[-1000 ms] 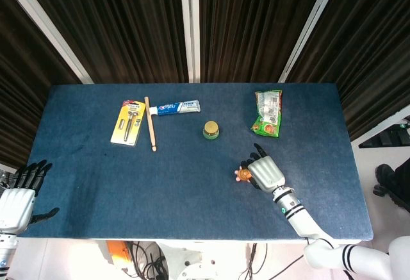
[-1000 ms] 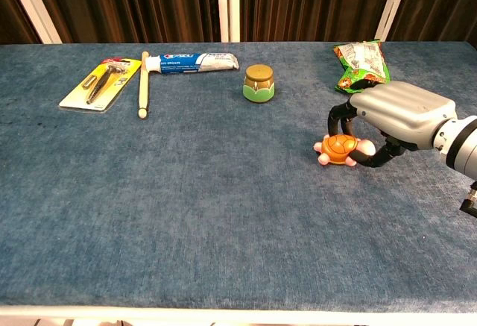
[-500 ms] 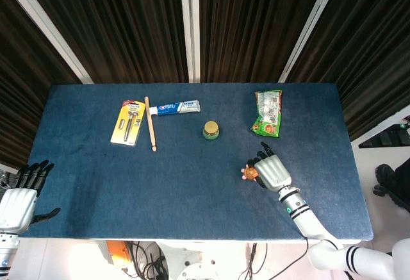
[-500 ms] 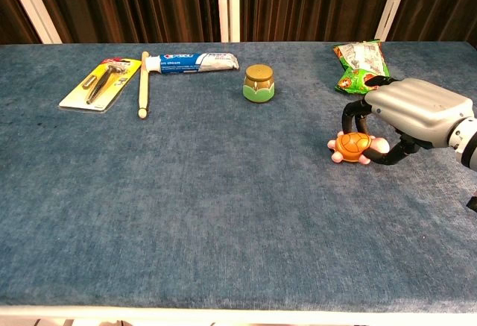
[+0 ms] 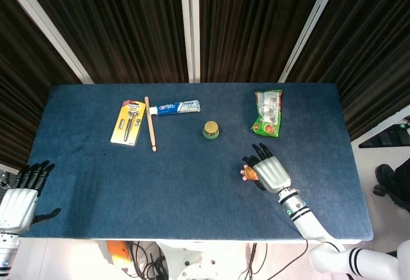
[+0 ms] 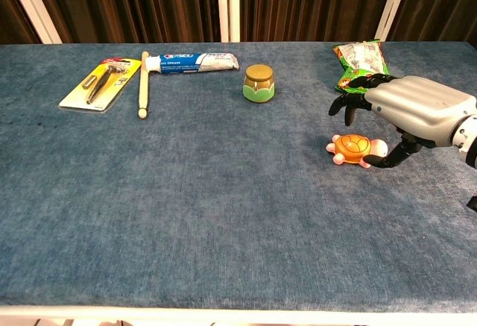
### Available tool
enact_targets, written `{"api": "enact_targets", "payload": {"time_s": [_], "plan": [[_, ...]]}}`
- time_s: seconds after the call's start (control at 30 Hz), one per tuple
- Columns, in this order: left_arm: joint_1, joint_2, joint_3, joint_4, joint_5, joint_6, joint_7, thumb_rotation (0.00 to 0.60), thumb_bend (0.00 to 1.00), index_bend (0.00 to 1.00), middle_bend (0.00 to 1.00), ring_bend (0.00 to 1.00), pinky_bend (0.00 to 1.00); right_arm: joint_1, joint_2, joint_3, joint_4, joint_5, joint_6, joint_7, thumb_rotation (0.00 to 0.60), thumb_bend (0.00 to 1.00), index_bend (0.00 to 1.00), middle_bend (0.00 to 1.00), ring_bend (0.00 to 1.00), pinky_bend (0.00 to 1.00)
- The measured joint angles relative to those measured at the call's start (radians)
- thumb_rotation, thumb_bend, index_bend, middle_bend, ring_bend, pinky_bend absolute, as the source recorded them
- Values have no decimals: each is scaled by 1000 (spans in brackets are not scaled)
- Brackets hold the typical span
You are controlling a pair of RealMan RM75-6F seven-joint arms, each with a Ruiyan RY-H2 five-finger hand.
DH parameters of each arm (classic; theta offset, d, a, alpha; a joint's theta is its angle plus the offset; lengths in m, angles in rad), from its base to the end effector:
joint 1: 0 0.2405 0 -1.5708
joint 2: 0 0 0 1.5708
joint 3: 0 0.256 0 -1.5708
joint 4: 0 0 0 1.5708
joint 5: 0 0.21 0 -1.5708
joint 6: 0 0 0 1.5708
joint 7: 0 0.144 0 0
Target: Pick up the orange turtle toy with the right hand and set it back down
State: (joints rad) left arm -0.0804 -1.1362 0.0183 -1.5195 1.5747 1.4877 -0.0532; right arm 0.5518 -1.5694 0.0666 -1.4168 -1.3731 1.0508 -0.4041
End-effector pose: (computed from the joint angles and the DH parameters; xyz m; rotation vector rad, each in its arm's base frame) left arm -0.3242 0.1660 0.1494 -1.4845 -0.9088 -0.8788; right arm -0.2021 -0.2894 -0.0247 1.9491 -0.7500 0.8178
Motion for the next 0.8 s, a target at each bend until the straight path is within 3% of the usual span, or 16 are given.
{"api": "enact_targets", "payload": {"time_s": [0.23,0.33,0.5,0.67,0.8], "plan": [[1,-1,0,8,-3,-3,-10,600,0,45,21,0,0,3,-23,-1,27,6,-1,-26,600,307,483,488,89,0],[1,-2,1,11,-3,-3,-13,600,0,45,21,0,0,3,-34,-1,40,17,-4,-51,600,327,652,574,156,0],[2,-2,1,14,-2,-2,-17,600,0,45,21,0,0,-1,-61,4,62,7,32,-52,600,445,979,825,340,0],[1,0,0,13,-2,-1,-17,600,0,45,21,0,0,-8,-90,4,107,-43,84,-11,600,472,1000,891,388,0],[1,1,0,12,-3,-2,-17,600,0,45,21,0,0,-11,-96,5,121,-58,99,11,600,407,963,843,377,0]]}}
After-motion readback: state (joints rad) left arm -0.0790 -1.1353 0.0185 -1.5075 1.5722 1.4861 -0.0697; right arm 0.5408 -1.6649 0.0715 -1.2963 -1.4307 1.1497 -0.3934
